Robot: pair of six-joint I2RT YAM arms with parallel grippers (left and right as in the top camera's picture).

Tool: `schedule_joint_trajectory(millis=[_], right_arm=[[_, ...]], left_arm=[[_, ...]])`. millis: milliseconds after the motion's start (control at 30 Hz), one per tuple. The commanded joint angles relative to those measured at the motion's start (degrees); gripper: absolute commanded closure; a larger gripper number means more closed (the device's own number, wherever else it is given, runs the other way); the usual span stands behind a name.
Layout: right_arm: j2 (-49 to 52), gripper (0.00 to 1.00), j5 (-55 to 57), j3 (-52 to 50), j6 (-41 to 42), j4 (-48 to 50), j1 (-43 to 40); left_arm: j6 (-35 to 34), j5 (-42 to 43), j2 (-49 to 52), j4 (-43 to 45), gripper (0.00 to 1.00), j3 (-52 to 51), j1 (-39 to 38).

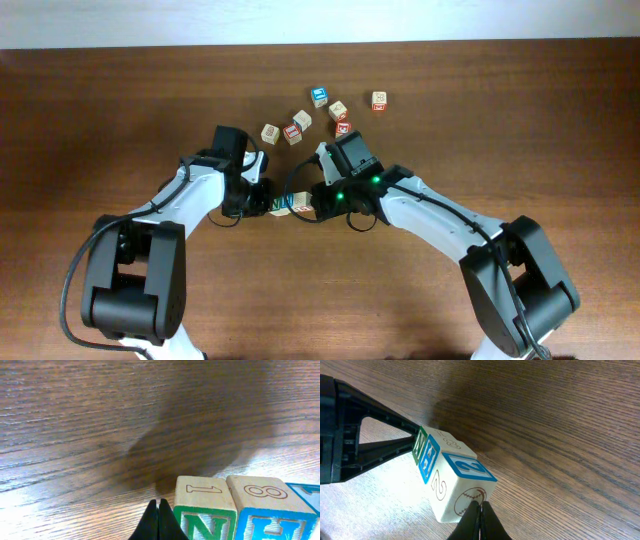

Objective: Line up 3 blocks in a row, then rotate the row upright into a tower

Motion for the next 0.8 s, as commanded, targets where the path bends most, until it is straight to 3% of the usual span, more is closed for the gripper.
schedule_joint_trajectory(millis=[0,667,767], right_arm=[[-1.0,0.96,-4.3,2.4,-0.8,0.5,3.1],[-1.0,0.95,-3.8,3.4,1.4,0.7,4.6],[-1.0,0.96,-2.8,4.2,1.3,-1.2,4.5]], left_arm=[[-0.6,7.6,-1.7,0.5,1.00,1.1,-1.4],[-0.6,5.9,-1.7,-0.2,1.00,1.1,-1.5],[-2.4,-0.7,-1.7,-0.3,1.00,1.1,-1.4]])
